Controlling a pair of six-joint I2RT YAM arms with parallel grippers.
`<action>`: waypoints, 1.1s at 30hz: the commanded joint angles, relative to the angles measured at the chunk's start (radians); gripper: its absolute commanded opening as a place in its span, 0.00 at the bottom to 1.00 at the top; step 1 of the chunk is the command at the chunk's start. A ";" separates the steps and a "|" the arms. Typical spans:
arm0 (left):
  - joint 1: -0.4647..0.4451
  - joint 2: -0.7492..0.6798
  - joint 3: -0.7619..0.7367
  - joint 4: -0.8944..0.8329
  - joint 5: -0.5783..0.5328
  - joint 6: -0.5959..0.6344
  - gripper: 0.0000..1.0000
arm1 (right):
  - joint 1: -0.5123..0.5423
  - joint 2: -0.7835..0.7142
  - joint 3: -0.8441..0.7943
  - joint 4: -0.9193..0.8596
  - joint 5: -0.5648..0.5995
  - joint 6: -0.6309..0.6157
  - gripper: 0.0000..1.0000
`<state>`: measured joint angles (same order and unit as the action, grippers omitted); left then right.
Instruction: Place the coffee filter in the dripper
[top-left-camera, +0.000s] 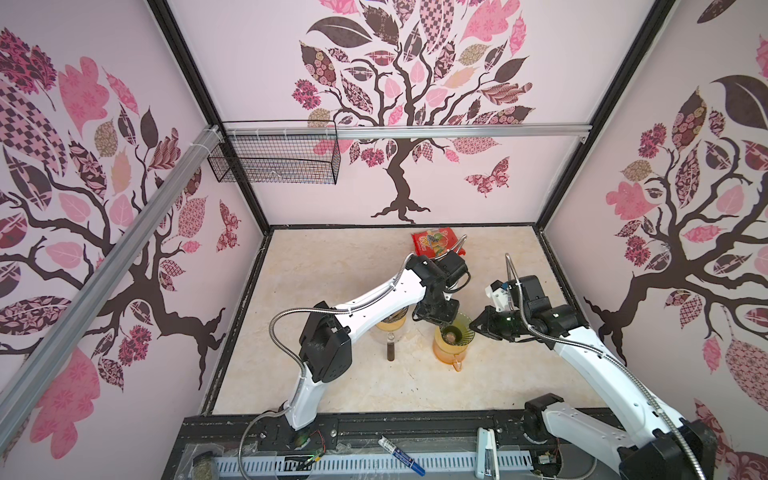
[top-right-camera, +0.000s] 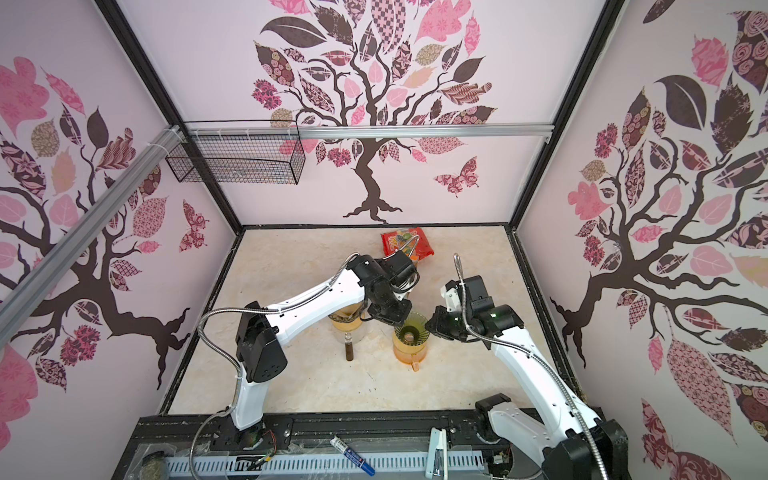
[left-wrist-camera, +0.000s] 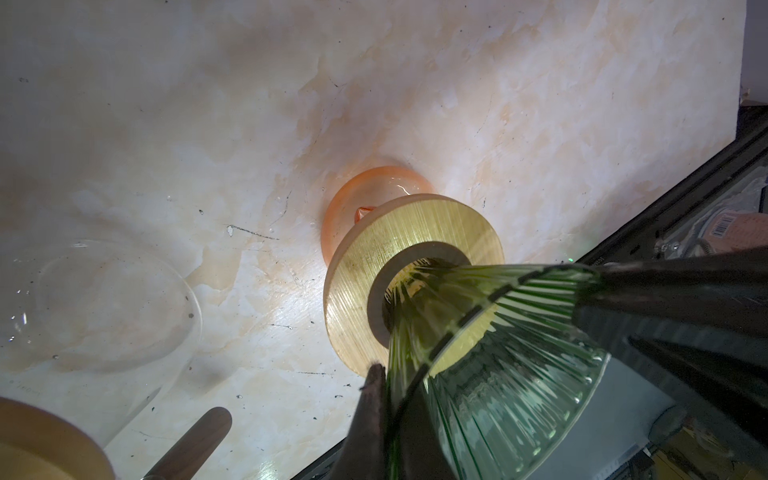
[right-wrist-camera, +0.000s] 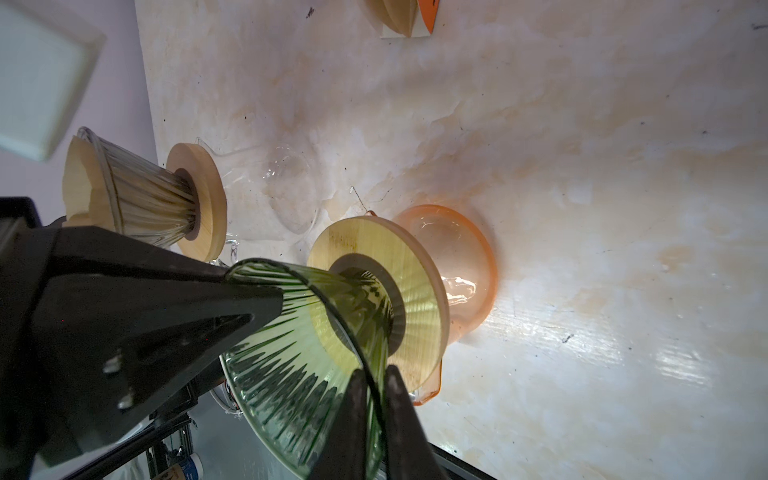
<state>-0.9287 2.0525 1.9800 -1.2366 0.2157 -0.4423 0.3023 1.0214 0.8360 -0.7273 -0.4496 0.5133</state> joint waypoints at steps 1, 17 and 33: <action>0.005 -0.024 -0.027 0.004 0.005 0.014 0.09 | 0.024 0.006 -0.009 0.020 0.017 0.012 0.11; 0.005 -0.070 -0.006 -0.008 -0.017 0.014 0.22 | 0.032 0.005 0.007 -0.012 0.072 0.005 0.02; -0.005 -0.092 -0.032 -0.037 -0.005 0.045 0.28 | 0.052 0.009 0.084 -0.115 0.213 -0.042 0.00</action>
<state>-0.9253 1.9827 1.9724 -1.2598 0.2066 -0.4187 0.3462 1.0218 0.8845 -0.7898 -0.3061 0.4950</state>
